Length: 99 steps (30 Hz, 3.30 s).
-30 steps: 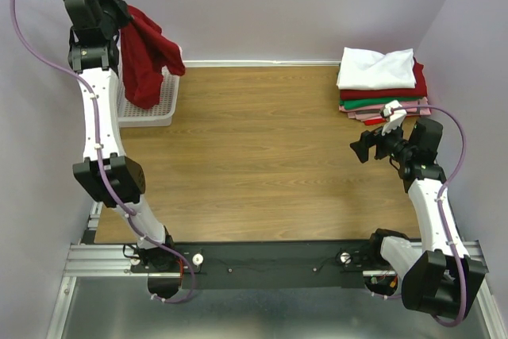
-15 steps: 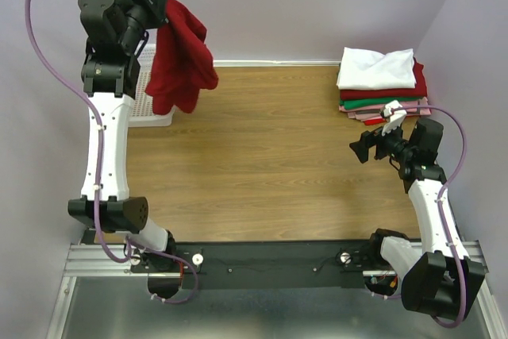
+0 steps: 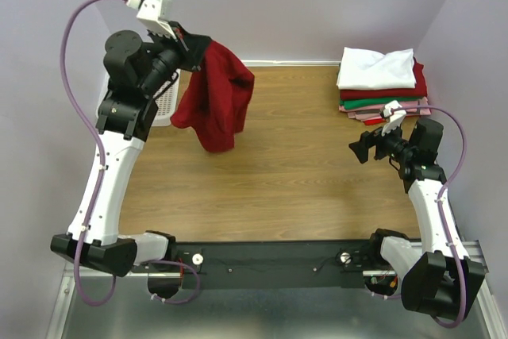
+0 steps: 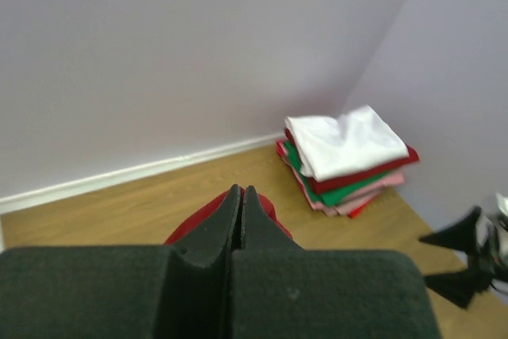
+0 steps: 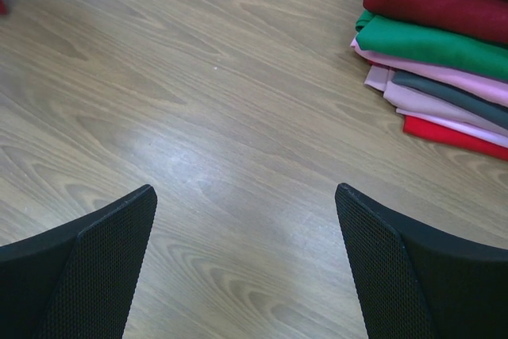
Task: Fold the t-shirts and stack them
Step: Move the tshirt to the center of the board, then flatten the tshirt out
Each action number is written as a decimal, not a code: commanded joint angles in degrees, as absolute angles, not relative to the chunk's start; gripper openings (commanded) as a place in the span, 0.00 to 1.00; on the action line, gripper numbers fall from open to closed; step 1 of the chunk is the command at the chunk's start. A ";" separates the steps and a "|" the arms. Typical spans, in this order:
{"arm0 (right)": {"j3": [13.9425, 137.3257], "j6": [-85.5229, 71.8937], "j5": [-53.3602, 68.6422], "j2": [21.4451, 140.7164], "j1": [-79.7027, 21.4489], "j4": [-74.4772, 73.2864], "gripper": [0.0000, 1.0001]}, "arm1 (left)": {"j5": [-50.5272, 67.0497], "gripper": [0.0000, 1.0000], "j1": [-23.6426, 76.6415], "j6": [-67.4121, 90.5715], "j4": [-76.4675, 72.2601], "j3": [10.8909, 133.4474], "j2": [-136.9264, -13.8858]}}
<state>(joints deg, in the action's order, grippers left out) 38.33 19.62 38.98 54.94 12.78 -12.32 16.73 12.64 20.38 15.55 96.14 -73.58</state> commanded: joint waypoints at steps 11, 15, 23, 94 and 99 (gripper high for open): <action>38.76 21.01 41.31 54.58 13.18 -13.18 1.00 | 32.52 0.00 25.99 25.84 5.89 82.28 -65.83; 38.67 21.09 41.48 54.67 13.10 -13.27 1.00 | 32.87 0.00 32.07 26.89 4.31 79.72 -65.57; 38.58 21.27 41.57 54.76 13.18 -13.27 1.00 | 33.13 0.00 42.00 29.27 0.62 75.68 -66.71; 38.06 24.43 48.34 56.69 13.18 -15.82 1.00 | 14.83 0.90 30.85 30.67 8.62 36.66 -50.44; 38.06 25.05 48.60 56.86 13.10 -16.52 1.00 | 16.35 0.84 30.94 31.20 9.31 34.90 -52.29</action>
<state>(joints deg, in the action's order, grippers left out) 38.30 23.77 46.46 56.58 12.82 -14.22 12.71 31.18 30.13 8.99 36.60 -51.11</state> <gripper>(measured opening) 0.996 0.854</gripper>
